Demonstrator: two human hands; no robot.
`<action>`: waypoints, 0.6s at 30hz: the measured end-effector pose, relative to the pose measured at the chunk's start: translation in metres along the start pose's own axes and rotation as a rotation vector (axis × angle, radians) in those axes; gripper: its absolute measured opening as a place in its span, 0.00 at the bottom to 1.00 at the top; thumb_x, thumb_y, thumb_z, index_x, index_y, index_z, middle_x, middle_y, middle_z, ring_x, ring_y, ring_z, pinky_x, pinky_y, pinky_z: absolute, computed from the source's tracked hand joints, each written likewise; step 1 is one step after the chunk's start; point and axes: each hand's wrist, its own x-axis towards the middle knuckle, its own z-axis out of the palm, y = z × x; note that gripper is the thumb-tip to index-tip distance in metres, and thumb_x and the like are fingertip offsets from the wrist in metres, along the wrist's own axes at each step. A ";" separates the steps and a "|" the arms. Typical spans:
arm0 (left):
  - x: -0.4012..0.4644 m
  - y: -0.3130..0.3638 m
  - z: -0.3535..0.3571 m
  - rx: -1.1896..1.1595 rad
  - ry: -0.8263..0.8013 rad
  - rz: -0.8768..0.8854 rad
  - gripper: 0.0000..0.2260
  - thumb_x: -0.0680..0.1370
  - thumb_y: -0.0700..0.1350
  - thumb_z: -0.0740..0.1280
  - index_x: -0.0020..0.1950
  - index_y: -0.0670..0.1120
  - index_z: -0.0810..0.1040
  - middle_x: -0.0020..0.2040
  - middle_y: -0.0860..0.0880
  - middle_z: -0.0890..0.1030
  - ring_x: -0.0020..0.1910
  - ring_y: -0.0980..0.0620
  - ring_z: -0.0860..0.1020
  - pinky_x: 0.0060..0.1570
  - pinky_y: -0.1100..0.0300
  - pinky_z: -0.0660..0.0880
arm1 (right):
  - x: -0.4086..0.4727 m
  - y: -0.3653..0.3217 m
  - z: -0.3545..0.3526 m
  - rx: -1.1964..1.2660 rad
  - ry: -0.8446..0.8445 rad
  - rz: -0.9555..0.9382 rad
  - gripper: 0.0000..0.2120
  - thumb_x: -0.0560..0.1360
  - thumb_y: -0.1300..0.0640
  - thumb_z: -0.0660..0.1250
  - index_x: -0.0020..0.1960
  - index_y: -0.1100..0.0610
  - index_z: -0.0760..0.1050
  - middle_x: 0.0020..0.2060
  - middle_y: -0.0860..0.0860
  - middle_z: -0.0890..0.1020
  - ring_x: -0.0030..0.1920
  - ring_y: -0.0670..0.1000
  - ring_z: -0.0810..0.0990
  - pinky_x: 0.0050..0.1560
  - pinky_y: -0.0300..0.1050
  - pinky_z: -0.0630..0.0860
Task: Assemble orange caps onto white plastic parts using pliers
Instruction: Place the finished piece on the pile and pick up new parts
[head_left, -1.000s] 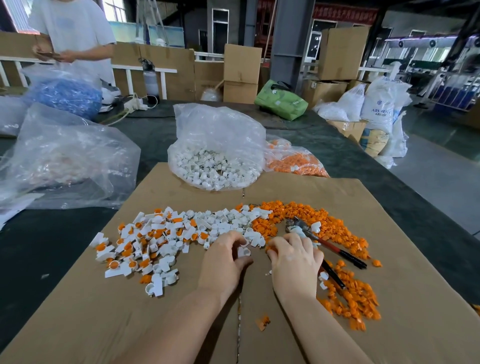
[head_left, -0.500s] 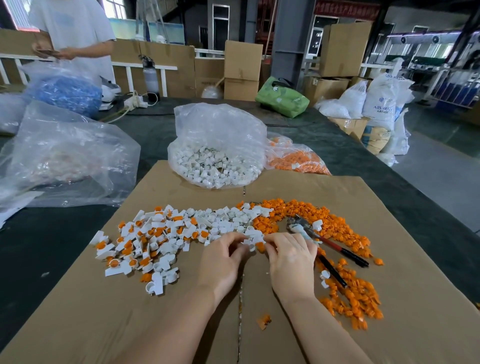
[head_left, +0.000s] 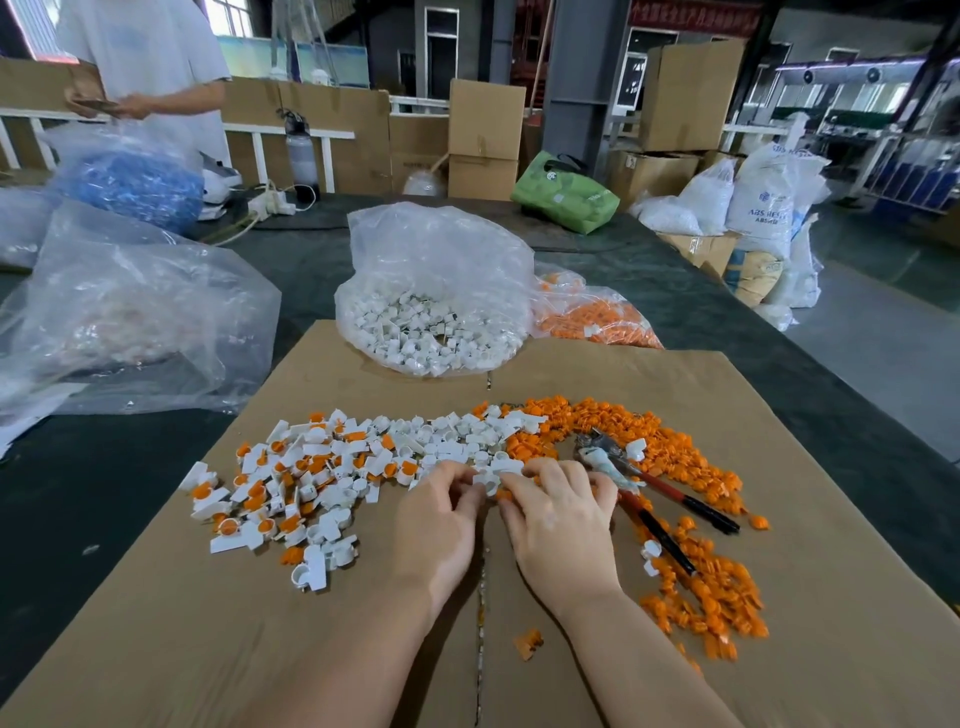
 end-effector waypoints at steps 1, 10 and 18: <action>0.000 0.000 -0.001 -0.008 0.013 -0.006 0.03 0.78 0.44 0.65 0.46 0.52 0.75 0.39 0.59 0.76 0.40 0.63 0.73 0.38 0.79 0.66 | 0.000 -0.001 0.000 -0.025 -0.009 -0.029 0.08 0.65 0.53 0.77 0.43 0.52 0.82 0.42 0.50 0.81 0.43 0.55 0.79 0.47 0.57 0.74; -0.001 0.000 -0.001 0.020 -0.004 0.008 0.02 0.78 0.44 0.65 0.47 0.51 0.76 0.40 0.58 0.76 0.40 0.62 0.74 0.38 0.79 0.66 | -0.001 0.000 0.001 -0.005 -0.073 -0.023 0.15 0.58 0.66 0.79 0.38 0.53 0.78 0.33 0.47 0.78 0.36 0.52 0.75 0.45 0.50 0.72; -0.001 -0.002 -0.001 -0.013 -0.049 -0.014 0.04 0.78 0.45 0.65 0.44 0.54 0.75 0.41 0.55 0.81 0.42 0.59 0.77 0.36 0.73 0.67 | -0.001 0.002 -0.005 0.210 -0.036 0.091 0.12 0.64 0.68 0.76 0.42 0.55 0.80 0.37 0.48 0.80 0.37 0.53 0.78 0.46 0.49 0.70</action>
